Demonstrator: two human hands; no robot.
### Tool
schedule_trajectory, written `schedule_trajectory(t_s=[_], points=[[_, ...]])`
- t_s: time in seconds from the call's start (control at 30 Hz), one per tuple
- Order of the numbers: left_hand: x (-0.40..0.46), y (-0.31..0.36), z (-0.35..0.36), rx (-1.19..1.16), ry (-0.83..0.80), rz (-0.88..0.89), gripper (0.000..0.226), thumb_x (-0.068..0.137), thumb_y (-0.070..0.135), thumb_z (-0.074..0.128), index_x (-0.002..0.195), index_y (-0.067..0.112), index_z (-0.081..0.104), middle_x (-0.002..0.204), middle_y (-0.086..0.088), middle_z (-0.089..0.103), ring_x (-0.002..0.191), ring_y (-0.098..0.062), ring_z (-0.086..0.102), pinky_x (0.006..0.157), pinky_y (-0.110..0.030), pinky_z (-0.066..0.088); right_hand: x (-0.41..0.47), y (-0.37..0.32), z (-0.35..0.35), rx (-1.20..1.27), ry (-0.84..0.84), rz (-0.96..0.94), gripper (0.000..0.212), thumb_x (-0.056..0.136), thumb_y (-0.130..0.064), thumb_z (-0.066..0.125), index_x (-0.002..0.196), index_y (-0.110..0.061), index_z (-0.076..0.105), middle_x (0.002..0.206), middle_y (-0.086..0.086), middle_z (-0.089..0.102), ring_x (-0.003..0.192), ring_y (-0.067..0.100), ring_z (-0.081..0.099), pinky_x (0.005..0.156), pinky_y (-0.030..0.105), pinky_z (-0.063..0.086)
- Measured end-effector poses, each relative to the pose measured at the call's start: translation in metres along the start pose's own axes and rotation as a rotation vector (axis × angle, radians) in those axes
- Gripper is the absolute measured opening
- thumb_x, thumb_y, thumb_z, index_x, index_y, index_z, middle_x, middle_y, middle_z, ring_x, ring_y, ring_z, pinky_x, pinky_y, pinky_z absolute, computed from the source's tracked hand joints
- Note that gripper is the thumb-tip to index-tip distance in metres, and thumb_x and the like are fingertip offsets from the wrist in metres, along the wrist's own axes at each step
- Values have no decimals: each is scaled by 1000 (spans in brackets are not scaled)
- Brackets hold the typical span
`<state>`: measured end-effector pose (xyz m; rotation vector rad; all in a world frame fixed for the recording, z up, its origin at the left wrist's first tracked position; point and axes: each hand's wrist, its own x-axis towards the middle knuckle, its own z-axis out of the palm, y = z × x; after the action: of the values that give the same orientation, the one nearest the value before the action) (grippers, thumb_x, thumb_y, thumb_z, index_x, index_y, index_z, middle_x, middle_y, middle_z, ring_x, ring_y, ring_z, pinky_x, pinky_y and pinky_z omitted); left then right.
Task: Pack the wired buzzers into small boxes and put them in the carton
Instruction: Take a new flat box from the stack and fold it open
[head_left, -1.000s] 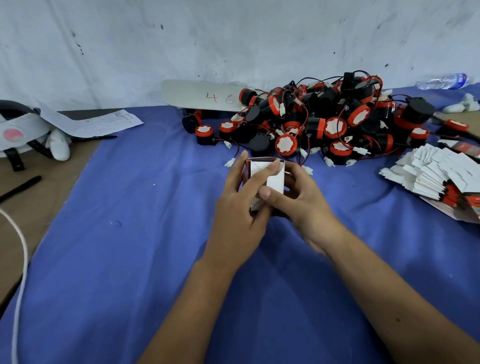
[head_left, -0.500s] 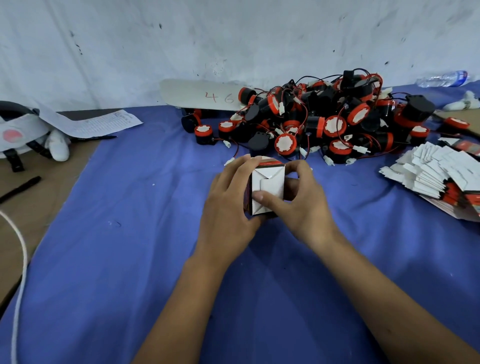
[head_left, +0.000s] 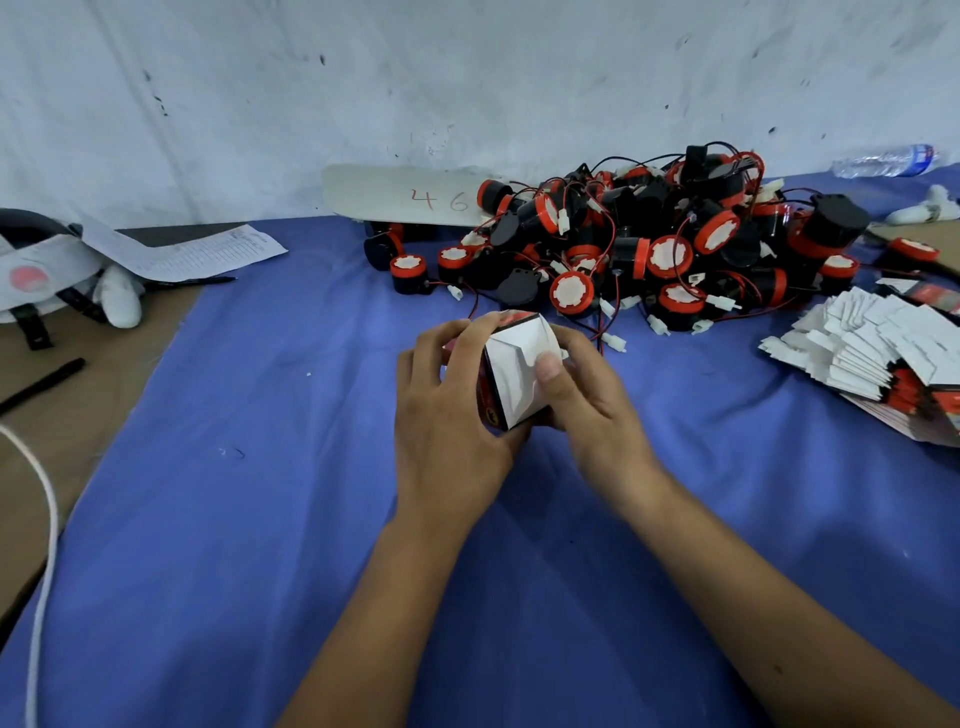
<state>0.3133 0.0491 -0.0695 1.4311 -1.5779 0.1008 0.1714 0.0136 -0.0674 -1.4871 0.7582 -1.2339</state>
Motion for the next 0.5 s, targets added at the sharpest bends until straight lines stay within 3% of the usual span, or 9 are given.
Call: schedule_trajectory(t_s=[0.07,0.17,0.33,0.43,0.5], points=[[1,-2,-1,-14,22,-15,84,68,31,93,141,38,51,135,4,54,118,-19,50,96,-6,31,1,0,-2,115,-50,20,40,104,-40,43,137,-23,59,126,2,70,115,21,68,88,38,59],[1,-3,-1,-26,34,-7,87,69,31,93,141,42,46,135,4,54,116,-15,49,95,-5,31,2,-1,-5,97,-35,-10,33,104,-26,49,135,-23,62,124,2,72,112,20,70,82,34,60],[-2,-1,1,8,-26,31,79,72,37,87,144,30,55,137,3,51,119,-17,49,95,-7,33,4,5,-7,-143,120,-3,29,87,-40,71,112,-26,66,101,-1,78,98,18,75,85,51,61],[-3,0,3,18,-24,19,78,73,37,87,144,28,56,137,3,51,121,-17,48,96,-5,33,4,7,-7,-210,123,-6,23,89,-42,69,109,-29,66,97,-5,78,94,14,75,82,50,62],[-3,1,3,23,-17,15,76,74,37,87,143,27,56,136,3,50,120,-16,48,95,-5,33,4,7,-6,-267,133,-22,19,91,-41,67,107,-31,65,98,-10,77,94,8,73,79,41,62]])
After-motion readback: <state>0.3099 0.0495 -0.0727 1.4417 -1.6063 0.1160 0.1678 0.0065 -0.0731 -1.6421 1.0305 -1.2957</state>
